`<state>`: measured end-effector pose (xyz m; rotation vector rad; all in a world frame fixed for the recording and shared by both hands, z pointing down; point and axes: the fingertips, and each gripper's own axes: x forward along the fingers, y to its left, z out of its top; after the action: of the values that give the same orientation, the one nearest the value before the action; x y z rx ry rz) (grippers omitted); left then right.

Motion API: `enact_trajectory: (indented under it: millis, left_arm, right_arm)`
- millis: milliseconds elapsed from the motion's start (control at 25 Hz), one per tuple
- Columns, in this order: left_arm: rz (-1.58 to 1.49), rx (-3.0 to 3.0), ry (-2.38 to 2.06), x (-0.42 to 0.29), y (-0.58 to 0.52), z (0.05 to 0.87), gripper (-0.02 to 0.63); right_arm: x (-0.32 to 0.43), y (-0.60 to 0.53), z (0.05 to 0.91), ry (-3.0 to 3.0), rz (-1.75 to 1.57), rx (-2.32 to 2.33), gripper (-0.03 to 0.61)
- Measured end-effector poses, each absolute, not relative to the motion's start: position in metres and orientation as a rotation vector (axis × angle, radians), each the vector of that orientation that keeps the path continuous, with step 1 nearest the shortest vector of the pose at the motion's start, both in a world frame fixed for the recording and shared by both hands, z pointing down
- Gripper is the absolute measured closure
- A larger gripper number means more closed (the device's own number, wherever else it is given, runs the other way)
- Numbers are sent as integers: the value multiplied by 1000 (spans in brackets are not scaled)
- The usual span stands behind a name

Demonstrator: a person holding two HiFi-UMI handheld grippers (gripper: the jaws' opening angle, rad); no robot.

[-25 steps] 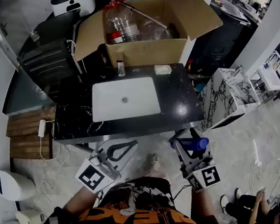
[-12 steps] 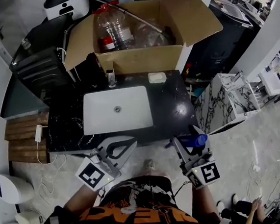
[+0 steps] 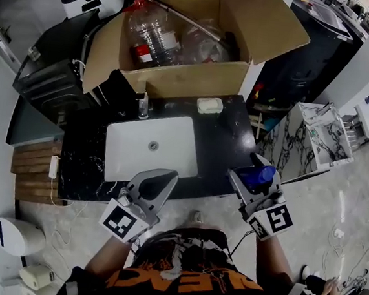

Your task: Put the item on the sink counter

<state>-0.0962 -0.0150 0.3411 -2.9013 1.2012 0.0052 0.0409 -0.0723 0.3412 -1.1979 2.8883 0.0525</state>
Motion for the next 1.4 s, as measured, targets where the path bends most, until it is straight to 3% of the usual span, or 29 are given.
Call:
enact_trajectory:
  millis: [800, 1400]
  left_arm:
    - [-37, -2776, 1380, -40, -126, 399, 600]
    - [12, -2810, 1463, -42, -160, 435, 600]
  right_arm:
    - [67, -196, 405, 3009, 40, -1062, 298]
    - [57, -272, 513, 3087, 6, -1205, 298]
